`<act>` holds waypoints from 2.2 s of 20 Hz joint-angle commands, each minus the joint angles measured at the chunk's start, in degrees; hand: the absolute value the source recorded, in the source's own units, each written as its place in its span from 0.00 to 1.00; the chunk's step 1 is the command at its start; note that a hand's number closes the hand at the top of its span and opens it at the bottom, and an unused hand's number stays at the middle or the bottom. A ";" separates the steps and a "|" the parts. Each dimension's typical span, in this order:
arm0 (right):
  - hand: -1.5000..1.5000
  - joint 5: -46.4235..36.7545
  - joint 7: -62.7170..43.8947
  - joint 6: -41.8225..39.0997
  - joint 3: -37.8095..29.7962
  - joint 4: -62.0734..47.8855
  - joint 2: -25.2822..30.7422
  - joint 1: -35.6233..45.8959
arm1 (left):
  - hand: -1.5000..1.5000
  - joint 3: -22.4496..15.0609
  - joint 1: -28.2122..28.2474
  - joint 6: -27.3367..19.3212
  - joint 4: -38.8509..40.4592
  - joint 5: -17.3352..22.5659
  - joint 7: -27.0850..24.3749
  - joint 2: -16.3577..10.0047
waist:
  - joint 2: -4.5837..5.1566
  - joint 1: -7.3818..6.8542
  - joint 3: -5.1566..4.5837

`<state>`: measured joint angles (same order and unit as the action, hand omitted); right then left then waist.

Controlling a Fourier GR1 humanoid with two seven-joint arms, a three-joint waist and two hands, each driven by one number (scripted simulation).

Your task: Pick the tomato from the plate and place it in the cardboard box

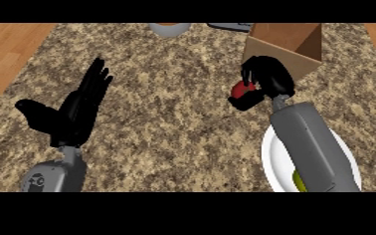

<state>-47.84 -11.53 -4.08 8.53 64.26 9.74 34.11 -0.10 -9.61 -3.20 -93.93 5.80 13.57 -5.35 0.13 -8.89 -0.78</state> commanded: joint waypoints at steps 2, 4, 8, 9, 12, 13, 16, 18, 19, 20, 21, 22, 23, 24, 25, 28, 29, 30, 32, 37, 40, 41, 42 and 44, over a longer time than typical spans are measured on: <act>1.00 -10.99 -17.76 1.87 10.78 -1.54 -9.36 13.01 | 0.50 -0.60 -1.91 0.33 0.65 -0.02 0.72 0.15 | -0.01 -0.71 0.21; 1.00 -10.10 -24.24 2.14 14.91 -2.00 -9.50 17.18 | 0.50 -0.27 -1.46 0.10 0.88 0.04 0.87 0.14 | 0.04 -1.23 0.39; 1.00 -5.66 -36.93 9.74 17.08 -0.69 -9.65 23.87 | 0.50 -0.77 -1.55 0.27 3.07 -0.08 -1.02 1.22 | 0.42 -0.16 0.54; 1.00 -6.68 -40.21 11.85 17.61 -1.49 -9.67 25.57 | 0.50 0.24 -3.28 0.11 2.49 -0.02 -0.02 0.12 | 0.38 0.23 0.57; 1.00 -7.87 -49.86 15.57 20.28 -3.83 -9.70 31.19 | 0.50 -0.12 -2.84 -0.56 3.06 -0.39 -0.63 1.07 | 0.45 0.86 0.53; 1.00 -8.66 -52.59 16.59 20.40 -3.80 -9.71 33.41 | 0.50 -0.14 -3.23 -1.69 4.16 -1.34 -0.78 1.49 | 0.37 2.06 0.55; 1.00 -10.68 -59.51 18.80 21.35 -7.92 -9.72 37.95 | 0.50 2.56 -2.57 -0.43 3.04 0.55 -0.62 -0.73 | 0.31 2.81 0.55; 1.00 -11.03 -62.41 19.41 21.05 -8.74 -9.72 39.63 | 0.50 3.07 -1.39 -0.34 0.43 0.57 0.18 -1.89 | -0.05 3.47 0.62; 1.00 -10.95 -61.67 21.05 19.49 -11.18 -9.72 41.03 | 0.50 2.07 -1.51 -1.62 3.38 -0.87 -2.39 0.14 | 0.48 3.98 0.58; 1.00 -10.71 -62.58 19.09 18.79 -12.16 -9.72 42.41 | 0.50 2.50 -1.60 -2.05 1.87 -0.22 0.00 -0.10 | 0.20 4.45 0.63; 1.00 -9.58 -64.09 18.66 19.82 -11.65 -9.71 43.90 | 0.50 1.10 -1.38 -2.46 2.30 -0.94 -0.38 1.18 | 0.14 4.60 0.62; 1.00 -10.11 -61.86 19.72 17.47 -12.21 -9.71 41.89 | 0.50 2.30 -0.17 -2.51 0.84 -0.94 -0.18 -0.17 | 0.00 5.83 0.70; 1.00 -9.68 -62.93 20.31 18.70 -14.14 -9.71 42.77 | 0.50 2.20 0.40 -1.53 1.70 -0.37 -1.51 0.05 | 0.20 5.39 0.65; 1.00 -9.35 -62.64 20.44 18.63 -14.19 -9.71 41.16 | 0.50 3.08 1.62 -1.45 0.77 0.13 -1.81 -0.41 | 0.08 5.81 0.68; 1.00 -9.57 -60.79 19.93 15.47 -18.19 -9.71 43.72 | 0.50 2.33 1.10 -1.63 -0.08 -0.52 -1.27 -0.38 | 0.26 5.71 0.68; 1.00 -9.67 -61.60 23.04 16.85 -18.86 -9.71 42.91 | 0.50 2.68 -0.21 -2.60 0.77 -0.73 0.14 -0.18 | 0.23 6.44 0.70; 1.00 -10.77 -59.50 24.60 14.58 -21.52 -9.71 42.27 | 0.50 3.43 0.97 -1.83 -0.50 0.02 0.36 -1.12 | 0.29 6.47 0.71; 1.00 -13.32 -57.81 24.53 13.72 -22.34 -9.71 41.00 | 0.50 4.93 0.92 -1.90 0.49 0.61 -1.46 -1.27 | 0.19 7.53 0.72; 1.00 -15.02 -56.92 22.84 13.03 -23.11 -7.33 40.34 | 0.50 3.37 3.08 -1.66 -1.35 0.17 -1.51 -0.48 | -0.06 7.93 0.75; 1.00 -16.24 -50.40 23.52 9.07 -30.22 -4.51 41.87 | 0.50 4.27 2.46 -3.00 -0.82 -0.27 -0.92 -0.36 | 0.18 7.80 0.75; 1.00 -16.88 -47.37 25.14 8.12 -32.68 -2.79 38.72 | 0.50 4.82 2.49 -1.62 -1.73 0.79 0.26 -1.55 | 0.19 7.86 0.76; 1.00 -17.13 -45.33 29.27 7.59 -36.15 -2.79 37.28 | 0.50 3.69 3.51 -1.38 0.15 0.28 -3.54 0.16 | 0.57 7.34 0.74; 1.00 -17.67 -47.25 25.15 7.32 -35.03 -3.80 39.30 | 0.50 2.63 4.88 -2.49 -3.96 -0.82 0.04 -0.11 | 0.10 7.69 0.77; 1.00 -16.80 -44.17 26.44 6.25 -37.56 -3.63 37.13 | 0.50 4.43 4.39 -0.57 -0.37 0.92 -3.18 -0.68 | 0.27 7.62 0.75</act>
<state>-64.40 -56.48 20.74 16.44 30.79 6.18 72.52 3.39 -5.88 -5.12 -94.90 5.63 11.46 -5.41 0.35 -1.16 -0.02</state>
